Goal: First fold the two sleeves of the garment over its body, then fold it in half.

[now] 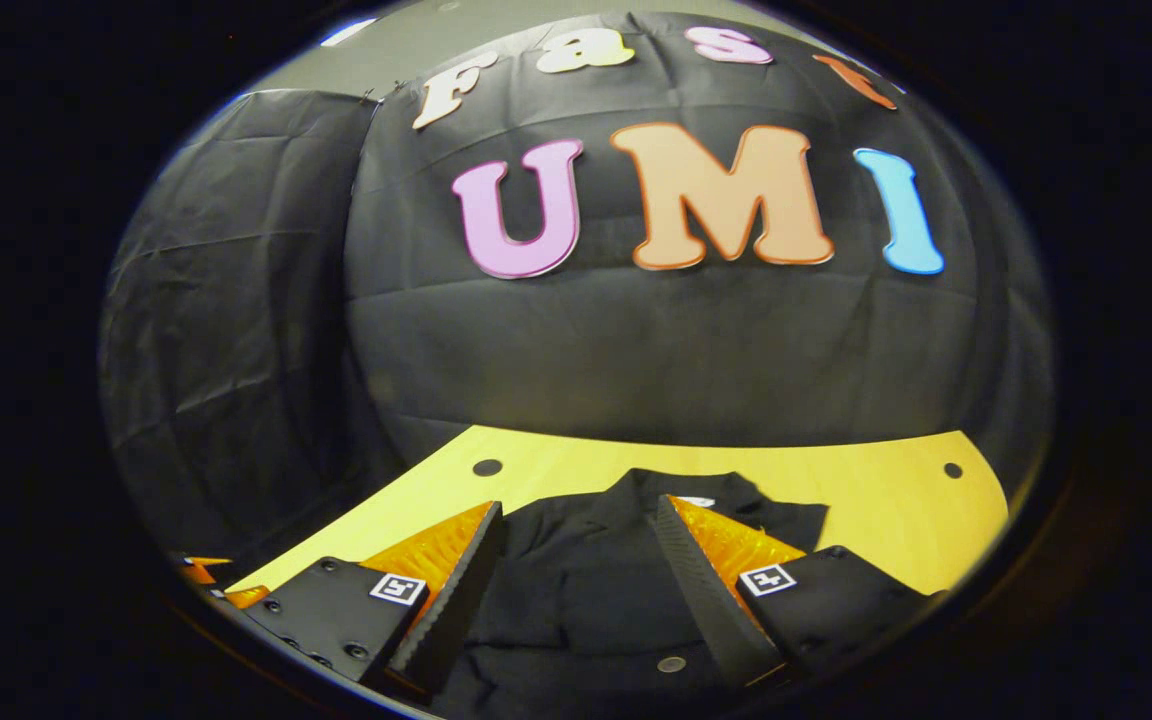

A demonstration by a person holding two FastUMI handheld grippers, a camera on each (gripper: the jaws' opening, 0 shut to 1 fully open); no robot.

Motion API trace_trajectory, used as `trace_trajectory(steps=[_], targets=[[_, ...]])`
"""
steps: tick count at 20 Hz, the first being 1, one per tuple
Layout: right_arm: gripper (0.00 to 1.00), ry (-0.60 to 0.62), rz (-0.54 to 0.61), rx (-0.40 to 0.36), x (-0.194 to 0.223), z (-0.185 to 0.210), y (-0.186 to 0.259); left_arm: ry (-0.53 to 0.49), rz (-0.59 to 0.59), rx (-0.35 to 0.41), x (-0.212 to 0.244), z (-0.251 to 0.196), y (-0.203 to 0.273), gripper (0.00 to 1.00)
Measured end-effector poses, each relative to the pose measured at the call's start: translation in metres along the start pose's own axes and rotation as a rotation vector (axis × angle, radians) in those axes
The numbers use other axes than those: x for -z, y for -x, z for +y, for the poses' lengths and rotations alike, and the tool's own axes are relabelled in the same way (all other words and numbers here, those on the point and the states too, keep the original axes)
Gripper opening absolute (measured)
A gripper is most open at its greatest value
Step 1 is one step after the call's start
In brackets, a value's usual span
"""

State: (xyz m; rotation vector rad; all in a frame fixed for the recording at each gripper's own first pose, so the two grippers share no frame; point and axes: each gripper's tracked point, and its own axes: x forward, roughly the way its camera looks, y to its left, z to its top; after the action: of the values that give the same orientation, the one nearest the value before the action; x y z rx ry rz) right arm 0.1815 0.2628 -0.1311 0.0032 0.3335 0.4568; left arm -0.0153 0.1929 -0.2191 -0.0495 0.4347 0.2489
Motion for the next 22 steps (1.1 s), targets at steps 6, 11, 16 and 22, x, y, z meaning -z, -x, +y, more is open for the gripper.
trace_trajectory(steps=[6,11,16,22], targets=[[0.93,-0.050,-0.090,0.121,-0.019,-0.065,0.056,-0.016,0.129,-0.030,0.044,0.005,-0.016,0.98],[0.93,-0.118,-0.115,0.179,-0.024,-0.094,0.089,0.001,0.193,-0.058,0.069,0.015,-0.019,0.98],[0.93,-0.144,-0.129,0.205,-0.026,-0.108,0.097,-0.033,0.241,-0.091,0.088,0.021,-0.017,0.97],[0.97,-0.069,-0.070,0.219,-0.009,-0.109,0.099,-0.002,0.209,-0.112,0.086,0.019,-0.021,0.97]])
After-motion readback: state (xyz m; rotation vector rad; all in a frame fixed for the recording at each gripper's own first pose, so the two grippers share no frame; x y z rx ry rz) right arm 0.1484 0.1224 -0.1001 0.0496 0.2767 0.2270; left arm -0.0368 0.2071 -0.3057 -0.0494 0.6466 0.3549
